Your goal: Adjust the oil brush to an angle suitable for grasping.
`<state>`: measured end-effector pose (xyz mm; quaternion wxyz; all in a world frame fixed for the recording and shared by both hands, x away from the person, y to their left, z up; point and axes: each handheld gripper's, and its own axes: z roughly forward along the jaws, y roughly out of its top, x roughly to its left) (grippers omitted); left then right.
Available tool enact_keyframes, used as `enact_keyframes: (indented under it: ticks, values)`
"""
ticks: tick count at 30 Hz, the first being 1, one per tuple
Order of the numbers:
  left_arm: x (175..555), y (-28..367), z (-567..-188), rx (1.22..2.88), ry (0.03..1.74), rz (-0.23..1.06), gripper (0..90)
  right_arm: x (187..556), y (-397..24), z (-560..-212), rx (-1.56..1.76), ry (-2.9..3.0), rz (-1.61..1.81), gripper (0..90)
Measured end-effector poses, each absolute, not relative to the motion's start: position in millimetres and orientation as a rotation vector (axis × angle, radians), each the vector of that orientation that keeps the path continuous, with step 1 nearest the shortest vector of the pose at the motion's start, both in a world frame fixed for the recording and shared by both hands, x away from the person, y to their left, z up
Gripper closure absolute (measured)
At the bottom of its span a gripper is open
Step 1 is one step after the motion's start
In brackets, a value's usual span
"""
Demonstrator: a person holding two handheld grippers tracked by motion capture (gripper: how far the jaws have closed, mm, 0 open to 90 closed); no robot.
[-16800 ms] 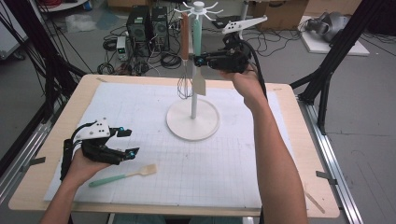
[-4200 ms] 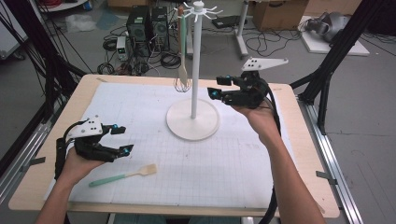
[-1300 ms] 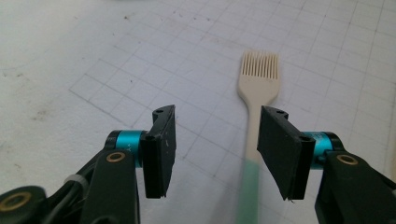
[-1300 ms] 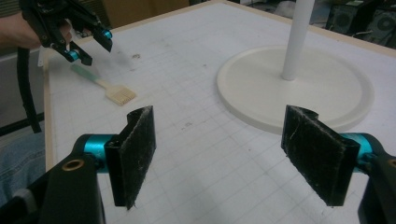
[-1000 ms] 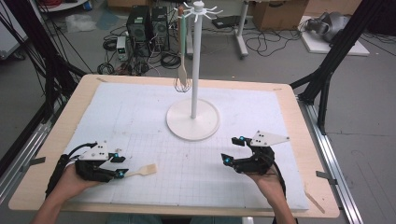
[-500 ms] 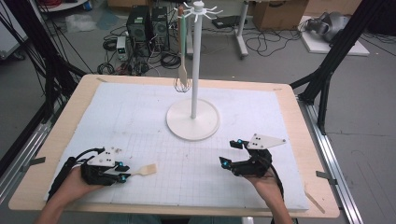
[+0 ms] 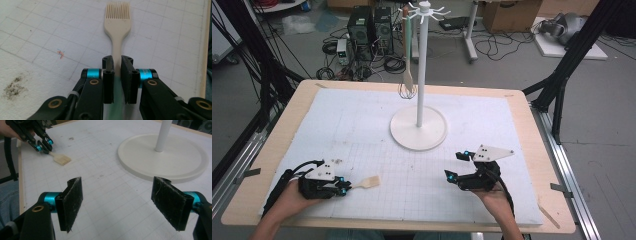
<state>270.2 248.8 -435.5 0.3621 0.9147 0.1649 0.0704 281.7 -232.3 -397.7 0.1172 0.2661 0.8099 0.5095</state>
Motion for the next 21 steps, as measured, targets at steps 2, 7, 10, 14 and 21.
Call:
enact_keyframes:
  ticks: [2,7,10,14,21]
  values:
    - [270.3,248.8,-435.4,2.358,0.422,0.182,80.3,280.8,-232.1,-397.8,0.785,2.379,1.489,24.5]
    - [270.7,248.9,-433.9,2.369,0.428,0.194,77.5,280.8,-232.2,-398.1,0.772,2.38,1.48,24.5]
    - [271.0,252.9,-433.7,2.367,0.446,0.188,72.5,280.5,-232.7,-398.1,0.779,2.377,1.481,24.5]
    - [270.2,254.6,-434.2,2.36,0.451,0.18,72.7,280.4,-234.3,-398.3,0.775,2.376,1.478,24.5]
    - [269.4,253.0,-434.3,2.368,0.438,0.18,80.5,280.2,-233.0,-398.1,0.765,2.378,1.476,24.5]
